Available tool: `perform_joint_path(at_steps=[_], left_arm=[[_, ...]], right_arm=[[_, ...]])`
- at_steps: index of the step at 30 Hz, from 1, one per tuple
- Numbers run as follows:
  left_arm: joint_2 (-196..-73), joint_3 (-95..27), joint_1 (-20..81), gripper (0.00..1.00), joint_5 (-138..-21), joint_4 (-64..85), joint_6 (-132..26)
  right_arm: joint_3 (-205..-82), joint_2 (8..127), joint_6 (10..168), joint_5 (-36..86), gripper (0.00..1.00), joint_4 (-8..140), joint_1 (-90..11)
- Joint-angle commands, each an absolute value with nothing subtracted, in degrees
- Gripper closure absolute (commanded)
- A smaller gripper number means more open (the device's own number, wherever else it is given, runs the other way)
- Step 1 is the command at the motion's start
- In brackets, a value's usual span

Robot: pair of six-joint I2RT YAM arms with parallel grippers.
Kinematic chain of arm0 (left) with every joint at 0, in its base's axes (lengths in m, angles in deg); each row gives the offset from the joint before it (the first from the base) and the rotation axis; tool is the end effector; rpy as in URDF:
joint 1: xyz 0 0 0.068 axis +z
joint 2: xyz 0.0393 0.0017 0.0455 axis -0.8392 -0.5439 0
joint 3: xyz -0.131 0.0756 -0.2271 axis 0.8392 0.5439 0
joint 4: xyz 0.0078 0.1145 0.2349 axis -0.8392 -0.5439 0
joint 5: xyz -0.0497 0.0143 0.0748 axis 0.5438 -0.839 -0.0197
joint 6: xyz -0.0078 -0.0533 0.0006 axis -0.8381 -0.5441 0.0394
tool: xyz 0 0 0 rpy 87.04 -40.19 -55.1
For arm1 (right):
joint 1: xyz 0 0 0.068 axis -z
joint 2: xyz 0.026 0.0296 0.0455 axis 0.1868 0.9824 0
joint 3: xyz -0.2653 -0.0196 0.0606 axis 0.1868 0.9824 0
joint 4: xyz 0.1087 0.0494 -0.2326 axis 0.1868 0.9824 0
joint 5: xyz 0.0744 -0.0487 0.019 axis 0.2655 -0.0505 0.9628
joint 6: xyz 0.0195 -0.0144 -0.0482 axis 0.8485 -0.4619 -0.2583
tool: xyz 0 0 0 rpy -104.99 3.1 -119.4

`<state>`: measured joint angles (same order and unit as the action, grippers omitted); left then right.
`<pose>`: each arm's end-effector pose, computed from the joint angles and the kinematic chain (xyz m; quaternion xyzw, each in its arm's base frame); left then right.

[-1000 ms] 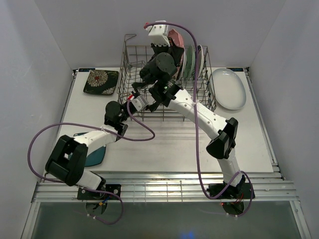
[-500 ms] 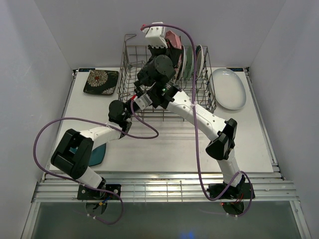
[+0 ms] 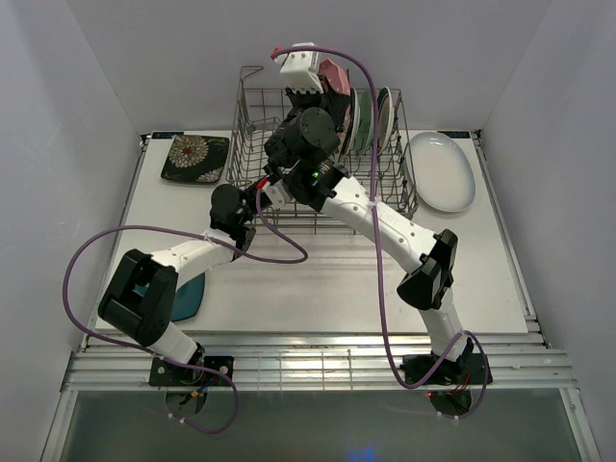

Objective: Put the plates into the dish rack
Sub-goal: Insert the plate into the dish rack.

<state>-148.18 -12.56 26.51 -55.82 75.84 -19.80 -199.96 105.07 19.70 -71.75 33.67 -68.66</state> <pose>0.2795 -0.1868 0.3245 0.4269 0.3337 -0.2038 0.8154 0.2540 0.3378 0.5162 0.0889 0.6968 -0.2905 0.6498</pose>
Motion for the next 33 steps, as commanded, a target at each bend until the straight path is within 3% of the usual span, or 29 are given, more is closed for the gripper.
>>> perform_joint_path(at_steps=[1, 9, 12, 19, 20, 22, 24, 33], left_arm=[[-148.20, -14.84, 25.86, 0.38, -52.76, 73.05, -18.25], [-149.51, -16.16, 23.74, 0.38, -55.92, 70.94, -12.80], [-150.04, -17.39, 23.13, 0.43, -56.54, 69.80, -11.92], [-150.57, -18.71, 21.72, 0.65, -60.14, 69.62, -10.69], [-150.74, -18.80, 21.55, 0.76, -60.93, 70.40, -10.68], [-150.83, -19.15, 21.37, 0.84, -63.12, 70.76, -11.38], [-150.75, -18.98, 21.37, 1.00, -63.04, 70.85, -11.30], [-148.72, -15.81, 21.19, 1.00, -64.45, 72.87, -12.71]], right_arm=[[-202.29, 102.82, 19.65, -70.98, 0.92, 26.48, -69.04], [-202.39, 103.44, 17.01, -71.86, 0.92, 23.41, -69.48], [-202.38, 103.88, 16.05, -72.12, 0.92, 22.35, -69.74], [-202.82, 105.02, 10.25, -73.18, 0.92, 16.55, -70.27], [-202.82, 105.11, 9.63, -73.26, 0.92, 15.16, -70.44], [-201.77, 104.50, 9.19, -73.44, 0.92, 14.53, -70.45], [-201.85, 104.58, 9.01, -73.44, 0.92, 14.62, -70.45], [-197.73, 103.61, 9.19, -72.74, 0.92, 11.19, -70.45]])
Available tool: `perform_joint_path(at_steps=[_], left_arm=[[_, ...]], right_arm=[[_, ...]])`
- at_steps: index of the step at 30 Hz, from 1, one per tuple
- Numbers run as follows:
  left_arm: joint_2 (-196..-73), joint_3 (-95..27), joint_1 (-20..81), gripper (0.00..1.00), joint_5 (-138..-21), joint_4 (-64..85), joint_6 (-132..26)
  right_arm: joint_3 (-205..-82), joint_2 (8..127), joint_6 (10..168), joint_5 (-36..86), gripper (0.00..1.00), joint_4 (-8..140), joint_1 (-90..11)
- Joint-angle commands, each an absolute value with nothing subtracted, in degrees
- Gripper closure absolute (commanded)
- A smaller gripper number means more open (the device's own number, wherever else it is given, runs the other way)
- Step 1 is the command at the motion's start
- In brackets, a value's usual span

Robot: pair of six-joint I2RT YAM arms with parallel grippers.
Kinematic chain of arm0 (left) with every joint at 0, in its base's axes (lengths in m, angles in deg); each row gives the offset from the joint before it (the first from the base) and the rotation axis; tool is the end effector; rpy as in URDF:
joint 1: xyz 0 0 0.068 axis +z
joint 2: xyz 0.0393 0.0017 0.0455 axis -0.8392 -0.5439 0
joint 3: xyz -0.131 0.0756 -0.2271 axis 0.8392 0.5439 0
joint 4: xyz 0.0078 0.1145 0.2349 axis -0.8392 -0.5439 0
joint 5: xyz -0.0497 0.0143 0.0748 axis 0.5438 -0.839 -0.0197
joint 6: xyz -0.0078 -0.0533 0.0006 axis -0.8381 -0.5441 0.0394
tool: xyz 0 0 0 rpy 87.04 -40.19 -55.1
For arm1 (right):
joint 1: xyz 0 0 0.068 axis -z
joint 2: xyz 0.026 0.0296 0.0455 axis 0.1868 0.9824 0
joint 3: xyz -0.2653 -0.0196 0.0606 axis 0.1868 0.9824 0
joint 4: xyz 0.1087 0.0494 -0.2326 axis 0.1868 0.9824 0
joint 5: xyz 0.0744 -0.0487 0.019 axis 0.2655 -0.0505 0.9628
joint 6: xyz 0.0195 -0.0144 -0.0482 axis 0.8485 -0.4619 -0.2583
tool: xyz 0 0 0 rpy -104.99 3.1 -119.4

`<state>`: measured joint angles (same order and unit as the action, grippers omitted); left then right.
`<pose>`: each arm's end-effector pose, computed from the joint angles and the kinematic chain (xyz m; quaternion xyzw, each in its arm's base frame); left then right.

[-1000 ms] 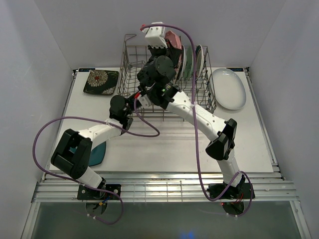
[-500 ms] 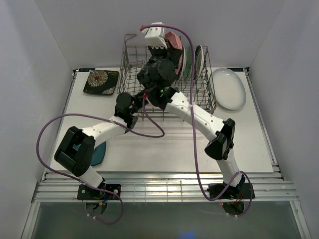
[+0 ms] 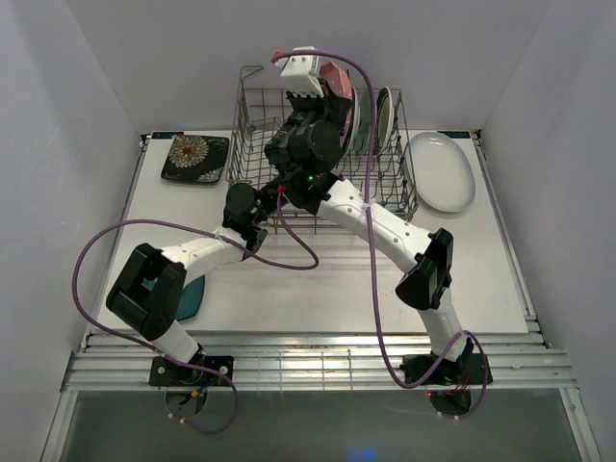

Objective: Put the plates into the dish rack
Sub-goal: Insert the plate into the dish rack.

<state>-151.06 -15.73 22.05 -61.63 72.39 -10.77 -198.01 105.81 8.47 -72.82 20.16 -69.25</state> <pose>0.2807 -0.2157 0.3213 0.4408 0.3306 -0.1515 0.8206 0.2489 0.3377 0.5123 0.0880 0.7016 -0.2917 0.6441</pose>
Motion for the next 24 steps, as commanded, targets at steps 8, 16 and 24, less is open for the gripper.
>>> perform_joint_path(at_steps=[8, 16, 24], left_arm=[[-148.28, -15.72, 21.19, 1.00, -66.82, 74.81, -12.18], [-150.04, -15.19, 21.19, 1.00, -65.50, 77.97, -13.23], [-150.22, -14.14, 21.46, 1.00, -63.66, 78.76, -10.87]], right_arm=[[-199.75, 105.82, 8.49, -73.18, 0.92, 9.26, -70.45], [-198.26, 102.83, 6.47, -73.44, 0.90, 9.08, -71.24], [-192.03, 99.58, 3.91, -71.60, 0.89, 8.11, -75.62]])
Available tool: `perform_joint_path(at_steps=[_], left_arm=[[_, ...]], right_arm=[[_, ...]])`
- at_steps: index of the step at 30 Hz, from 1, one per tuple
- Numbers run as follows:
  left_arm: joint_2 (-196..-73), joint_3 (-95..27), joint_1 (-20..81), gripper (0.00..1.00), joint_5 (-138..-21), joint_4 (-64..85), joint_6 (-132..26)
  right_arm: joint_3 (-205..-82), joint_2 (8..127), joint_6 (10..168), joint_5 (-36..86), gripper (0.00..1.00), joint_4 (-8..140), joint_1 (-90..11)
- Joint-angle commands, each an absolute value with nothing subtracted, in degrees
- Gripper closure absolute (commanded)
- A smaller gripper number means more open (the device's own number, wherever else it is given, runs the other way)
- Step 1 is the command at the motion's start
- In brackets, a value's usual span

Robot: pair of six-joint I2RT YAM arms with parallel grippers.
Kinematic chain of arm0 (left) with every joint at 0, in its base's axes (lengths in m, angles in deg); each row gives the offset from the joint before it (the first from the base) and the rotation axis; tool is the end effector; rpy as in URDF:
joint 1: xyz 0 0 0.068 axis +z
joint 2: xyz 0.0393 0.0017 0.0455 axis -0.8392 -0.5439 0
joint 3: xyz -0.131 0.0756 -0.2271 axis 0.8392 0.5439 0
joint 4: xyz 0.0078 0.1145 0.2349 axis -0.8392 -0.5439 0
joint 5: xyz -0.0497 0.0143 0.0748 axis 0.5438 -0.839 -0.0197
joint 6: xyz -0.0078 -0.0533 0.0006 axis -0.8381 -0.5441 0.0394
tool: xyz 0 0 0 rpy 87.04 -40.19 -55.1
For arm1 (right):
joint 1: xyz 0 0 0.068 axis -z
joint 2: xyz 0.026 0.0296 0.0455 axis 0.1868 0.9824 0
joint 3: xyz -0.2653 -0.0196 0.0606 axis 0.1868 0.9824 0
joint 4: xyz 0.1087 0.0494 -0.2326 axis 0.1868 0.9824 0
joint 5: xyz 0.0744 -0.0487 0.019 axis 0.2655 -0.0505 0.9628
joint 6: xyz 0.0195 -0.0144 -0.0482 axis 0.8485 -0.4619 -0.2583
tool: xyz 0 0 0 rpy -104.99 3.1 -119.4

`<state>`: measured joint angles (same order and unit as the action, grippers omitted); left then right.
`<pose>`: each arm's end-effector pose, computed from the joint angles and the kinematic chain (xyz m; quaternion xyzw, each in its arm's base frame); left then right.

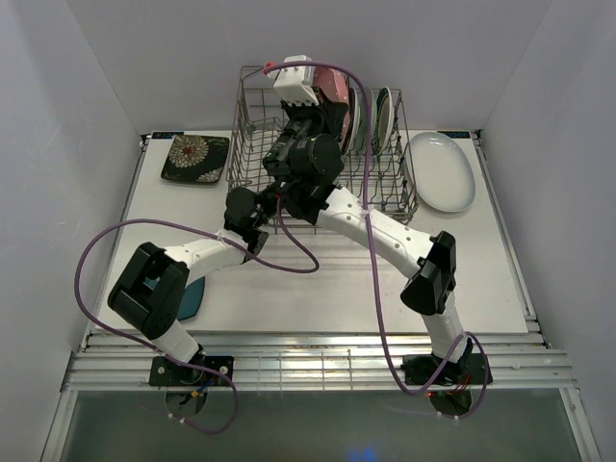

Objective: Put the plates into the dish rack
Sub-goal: Insert the plate into the dish rack.

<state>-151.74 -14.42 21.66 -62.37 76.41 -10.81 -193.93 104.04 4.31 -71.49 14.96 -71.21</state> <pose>0.2778 -0.2160 0.3167 0.4315 0.3194 -0.1484 0.8306 0.2343 0.3410 0.5095 0.0633 0.6972 -0.2869 0.6540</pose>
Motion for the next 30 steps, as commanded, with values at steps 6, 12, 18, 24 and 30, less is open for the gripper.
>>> perform_joint_path(at_steps=[6, 12, 18, 24, 30], left_arm=[[-149.16, -11.94, 23.56, 1.00, -61.90, 79.37, -10.07], [-148.64, -11.94, 26.29, 1.00, -60.67, 79.46, -11.30], [-147.50, -12.20, 26.64, 1.00, -61.37, 79.99, -10.51], [-147.49, -13.61, 27.43, 1.00, -61.20, 80.95, -10.42], [-148.55, -17.21, 28.75, 1.00, -60.67, 82.19, -10.86]], right_arm=[[-182.89, 92.99, 5.84, -69.22, 0.88, 8.11, -78.79], [-175.67, 88.07, 8.74, -69.22, 0.78, 8.20, -79.85], [-175.66, 87.98, 9.10, -68.96, 0.53, 7.94, -79.94], [-175.23, 86.74, 9.80, -68.52, 0.47, 7.32, -79.85], [-174.09, 84.90, 9.89, -67.99, 0.48, 6.45, -79.94]])
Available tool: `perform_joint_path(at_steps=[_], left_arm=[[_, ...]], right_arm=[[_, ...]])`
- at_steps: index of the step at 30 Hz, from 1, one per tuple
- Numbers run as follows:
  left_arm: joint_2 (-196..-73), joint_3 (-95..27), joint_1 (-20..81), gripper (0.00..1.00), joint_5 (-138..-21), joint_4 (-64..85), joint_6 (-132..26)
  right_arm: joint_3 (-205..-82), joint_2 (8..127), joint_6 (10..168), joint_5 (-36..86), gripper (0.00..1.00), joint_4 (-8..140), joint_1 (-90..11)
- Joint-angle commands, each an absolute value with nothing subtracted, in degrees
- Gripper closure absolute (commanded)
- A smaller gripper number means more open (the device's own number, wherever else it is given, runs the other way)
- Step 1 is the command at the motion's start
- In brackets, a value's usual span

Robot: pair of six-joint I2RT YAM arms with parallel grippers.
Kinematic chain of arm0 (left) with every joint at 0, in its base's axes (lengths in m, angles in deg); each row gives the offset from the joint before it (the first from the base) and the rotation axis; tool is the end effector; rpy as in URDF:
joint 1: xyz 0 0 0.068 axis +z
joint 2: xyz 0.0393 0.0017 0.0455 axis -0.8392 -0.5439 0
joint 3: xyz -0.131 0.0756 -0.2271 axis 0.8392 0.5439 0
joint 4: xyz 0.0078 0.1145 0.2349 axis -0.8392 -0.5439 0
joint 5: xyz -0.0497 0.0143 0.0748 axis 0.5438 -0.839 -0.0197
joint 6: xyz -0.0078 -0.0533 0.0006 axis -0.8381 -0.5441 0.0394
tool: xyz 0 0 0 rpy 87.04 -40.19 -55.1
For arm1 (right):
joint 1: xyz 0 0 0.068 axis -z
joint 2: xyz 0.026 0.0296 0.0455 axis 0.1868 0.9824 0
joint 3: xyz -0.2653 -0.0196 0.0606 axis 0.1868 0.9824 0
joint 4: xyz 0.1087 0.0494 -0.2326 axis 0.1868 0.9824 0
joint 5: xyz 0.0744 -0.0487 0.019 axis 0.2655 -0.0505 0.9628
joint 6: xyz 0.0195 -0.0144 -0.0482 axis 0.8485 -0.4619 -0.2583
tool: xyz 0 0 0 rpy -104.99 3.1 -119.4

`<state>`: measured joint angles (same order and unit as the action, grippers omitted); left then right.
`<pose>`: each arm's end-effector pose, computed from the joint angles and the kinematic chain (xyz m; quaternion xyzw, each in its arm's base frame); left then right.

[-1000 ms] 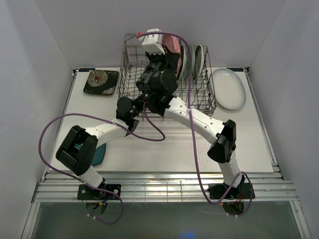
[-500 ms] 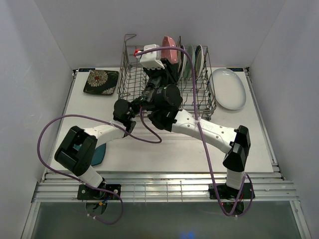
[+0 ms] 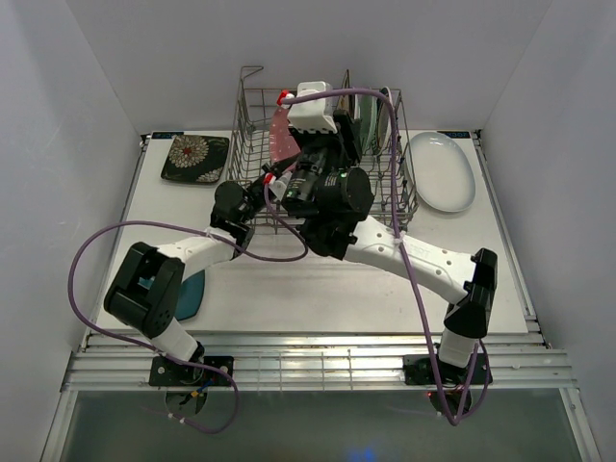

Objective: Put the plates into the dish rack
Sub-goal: Insert the plate into the dish rack.

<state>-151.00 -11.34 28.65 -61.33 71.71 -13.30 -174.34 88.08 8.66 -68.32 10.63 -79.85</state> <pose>0.2991 -0.1797 0.2957 0.4269 0.3973 -0.1319 0.8016 0.1577 0.3132 0.5210 0.0306 0.6820 -0.2025 0.7021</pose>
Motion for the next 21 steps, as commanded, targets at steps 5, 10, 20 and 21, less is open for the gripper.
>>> perform_joint_path(at_steps=[5, 10, 20, 21], left_arm=[[-148.20, -22.22, 31.03, 1.00, -57.86, 77.45, -17.00], [-147.23, -26.52, 32.53, 1.00, -56.10, 72.80, -23.24], [-149.77, -32.93, 35.78, 1.00, -52.59, 69.71, -31.51], [-150.13, -33.64, 35.96, 1.00, -52.24, 69.27, -32.65]], right_arm=[[-167.95, 80.43, 11.38, -67.38, 0.47, 4.95, -80.29], [-160.38, 74.19, 20.66, -66.33, 0.46, 10.46, -81.34], [-145.88, 54.33, 64.98, -51.92, 0.32, 52.58, -81.61], [-143.26, 53.53, 65.61, -51.65, 0.31, 52.67, -81.61]])
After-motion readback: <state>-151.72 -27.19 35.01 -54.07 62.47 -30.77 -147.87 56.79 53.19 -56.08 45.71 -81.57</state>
